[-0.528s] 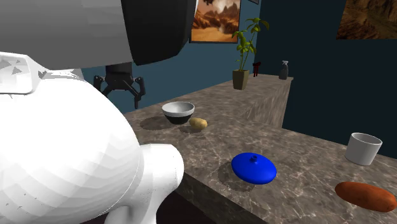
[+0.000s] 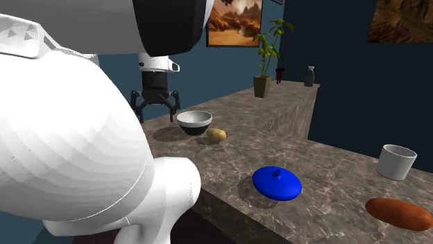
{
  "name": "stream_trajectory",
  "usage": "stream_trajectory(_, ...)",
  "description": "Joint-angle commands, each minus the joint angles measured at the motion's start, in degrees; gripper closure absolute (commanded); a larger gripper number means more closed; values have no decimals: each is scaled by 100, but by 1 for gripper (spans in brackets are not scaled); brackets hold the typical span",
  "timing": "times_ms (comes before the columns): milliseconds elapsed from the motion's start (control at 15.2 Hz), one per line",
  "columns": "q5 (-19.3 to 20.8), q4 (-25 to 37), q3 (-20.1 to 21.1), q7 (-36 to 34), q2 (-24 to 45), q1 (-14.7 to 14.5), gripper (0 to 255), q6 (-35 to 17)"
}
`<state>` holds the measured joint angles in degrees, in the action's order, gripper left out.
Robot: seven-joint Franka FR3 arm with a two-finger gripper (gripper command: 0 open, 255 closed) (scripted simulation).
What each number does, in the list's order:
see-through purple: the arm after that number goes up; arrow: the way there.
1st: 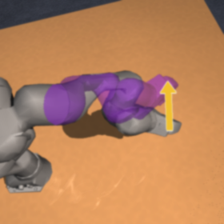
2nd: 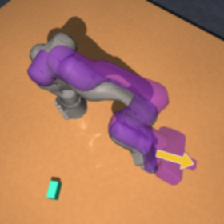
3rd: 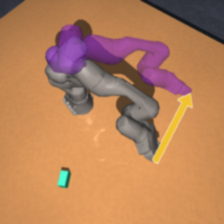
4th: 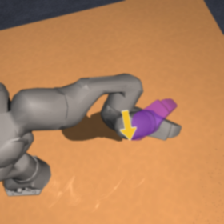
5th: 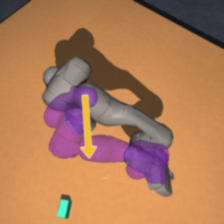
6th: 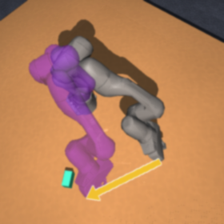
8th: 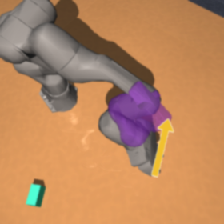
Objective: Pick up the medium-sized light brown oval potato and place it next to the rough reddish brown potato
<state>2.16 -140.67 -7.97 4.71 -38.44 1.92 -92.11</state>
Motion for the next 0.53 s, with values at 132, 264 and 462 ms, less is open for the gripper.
stream_trajectory(132,304,135,-428,738,576,46,0,-501)
stream_trajectory(264,417,246,-644,1103,898,60,0,-746)
stream_trajectory(462,520,474,-950,1654,1432,67,0,-1106)
